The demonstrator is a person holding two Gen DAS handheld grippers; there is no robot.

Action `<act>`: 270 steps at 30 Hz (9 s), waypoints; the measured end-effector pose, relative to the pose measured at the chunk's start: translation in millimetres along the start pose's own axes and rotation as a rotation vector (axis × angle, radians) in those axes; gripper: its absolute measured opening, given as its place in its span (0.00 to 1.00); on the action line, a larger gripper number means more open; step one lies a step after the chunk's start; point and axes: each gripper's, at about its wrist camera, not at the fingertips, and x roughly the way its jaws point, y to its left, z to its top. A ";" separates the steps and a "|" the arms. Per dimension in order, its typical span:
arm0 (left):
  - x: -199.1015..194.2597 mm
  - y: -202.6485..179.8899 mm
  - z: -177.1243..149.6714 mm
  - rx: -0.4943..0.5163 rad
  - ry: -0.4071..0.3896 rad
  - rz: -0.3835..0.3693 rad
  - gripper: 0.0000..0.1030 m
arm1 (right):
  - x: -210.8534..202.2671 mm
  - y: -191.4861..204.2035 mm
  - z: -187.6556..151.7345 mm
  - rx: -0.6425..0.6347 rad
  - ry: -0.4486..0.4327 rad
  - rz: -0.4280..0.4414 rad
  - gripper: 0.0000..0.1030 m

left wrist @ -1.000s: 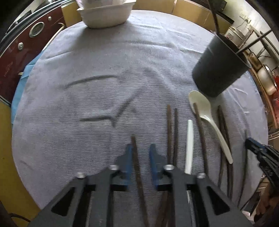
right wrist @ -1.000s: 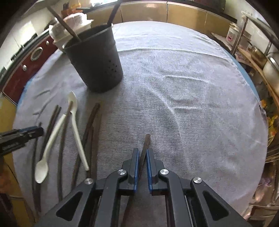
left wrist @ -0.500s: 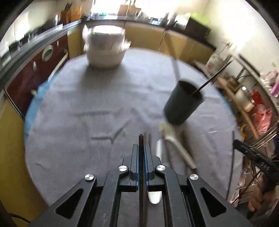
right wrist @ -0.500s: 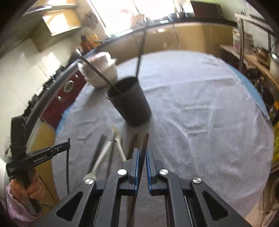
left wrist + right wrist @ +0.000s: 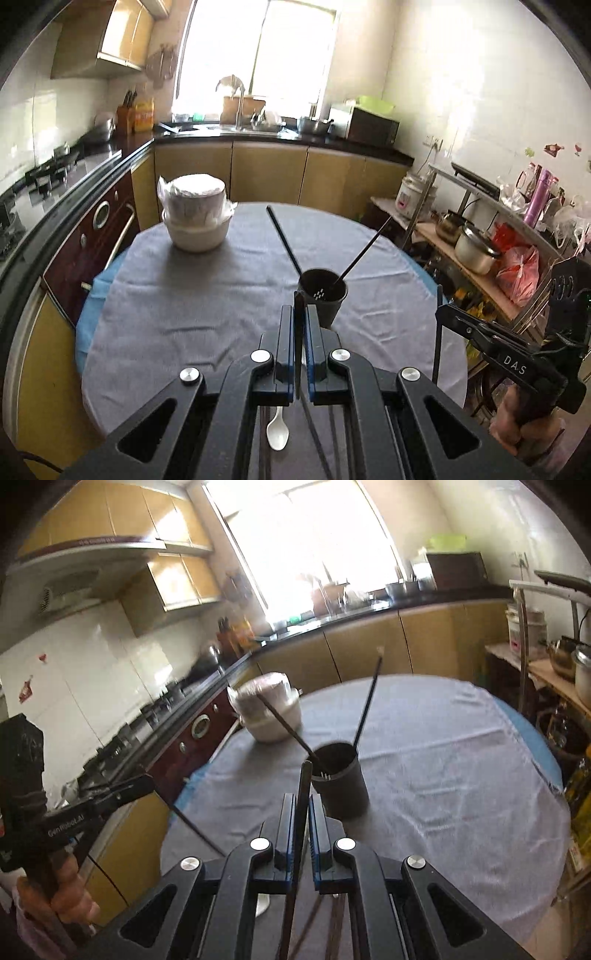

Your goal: Organize utensils

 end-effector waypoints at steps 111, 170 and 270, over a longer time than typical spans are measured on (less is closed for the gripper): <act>116.8 -0.6 107.9 -0.029 -0.040 -0.077 0.05 | 138.7 -3.2 107.4 -0.091 -0.313 -0.176 0.06; -97.3 -11.2 -66.1 0.111 -0.065 0.325 0.90 | -84.8 -17.9 -50.1 0.082 0.097 0.055 0.51; 157.1 10.1 -146.3 -0.093 0.491 -0.072 0.58 | 99.5 -126.2 -71.1 0.248 0.385 -0.224 0.55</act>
